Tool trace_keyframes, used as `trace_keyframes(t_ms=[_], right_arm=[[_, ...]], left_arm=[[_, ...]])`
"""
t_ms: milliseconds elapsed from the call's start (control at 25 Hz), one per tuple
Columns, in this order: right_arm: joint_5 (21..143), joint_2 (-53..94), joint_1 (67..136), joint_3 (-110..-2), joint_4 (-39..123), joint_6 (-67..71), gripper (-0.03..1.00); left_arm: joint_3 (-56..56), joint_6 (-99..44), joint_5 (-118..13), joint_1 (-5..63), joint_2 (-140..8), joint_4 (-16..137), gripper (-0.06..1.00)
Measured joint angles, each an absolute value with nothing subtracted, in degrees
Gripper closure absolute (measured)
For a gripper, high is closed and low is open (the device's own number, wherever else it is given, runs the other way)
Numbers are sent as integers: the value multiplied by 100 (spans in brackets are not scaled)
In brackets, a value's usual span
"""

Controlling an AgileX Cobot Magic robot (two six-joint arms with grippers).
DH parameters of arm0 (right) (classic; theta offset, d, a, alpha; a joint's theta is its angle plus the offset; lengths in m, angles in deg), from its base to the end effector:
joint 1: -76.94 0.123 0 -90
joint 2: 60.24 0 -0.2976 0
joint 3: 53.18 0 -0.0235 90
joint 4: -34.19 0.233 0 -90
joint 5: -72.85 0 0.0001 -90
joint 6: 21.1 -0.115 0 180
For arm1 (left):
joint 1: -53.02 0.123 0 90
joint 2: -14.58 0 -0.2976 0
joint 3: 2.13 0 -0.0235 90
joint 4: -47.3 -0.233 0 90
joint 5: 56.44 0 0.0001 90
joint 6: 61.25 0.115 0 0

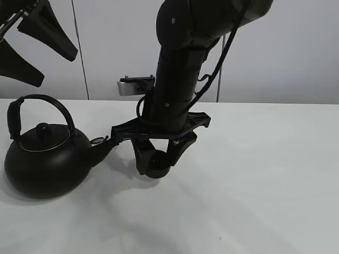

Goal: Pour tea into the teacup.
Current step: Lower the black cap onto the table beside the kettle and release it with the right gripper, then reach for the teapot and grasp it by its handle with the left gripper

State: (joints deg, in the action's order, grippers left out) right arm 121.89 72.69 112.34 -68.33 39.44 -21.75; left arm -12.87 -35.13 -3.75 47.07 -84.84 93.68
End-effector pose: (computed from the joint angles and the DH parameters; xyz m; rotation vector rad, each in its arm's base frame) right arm 0.3590 0.2649 0.1414 -0.8043 2.8268 0.2115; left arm 0.3105 -0.0990 0.2751 0.1937 2.5945 -0.8854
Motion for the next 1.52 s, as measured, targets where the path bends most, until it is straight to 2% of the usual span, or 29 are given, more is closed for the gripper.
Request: trace_keyframes(t_ms=[760,1000,1320,1520], right_arm=[[11866,7484,11234,-6839,3981,-2175,56],[11845,7503,11234,-6839,4095,-2181,41],[11835,7077,11194,-6839,3766,-2308,40],[11970,6585,10645,-6839,3039,-2833,40]], left_arm=[[-1287,-3513,-396,4707,-8484,9368,41],[-1287,-3513,-396,4707,-8484,9368,41],[-1287,-3513,-396,4707,-8484,9368,41],[-1287,-3513,-396,4707,-8484,9368,41]])
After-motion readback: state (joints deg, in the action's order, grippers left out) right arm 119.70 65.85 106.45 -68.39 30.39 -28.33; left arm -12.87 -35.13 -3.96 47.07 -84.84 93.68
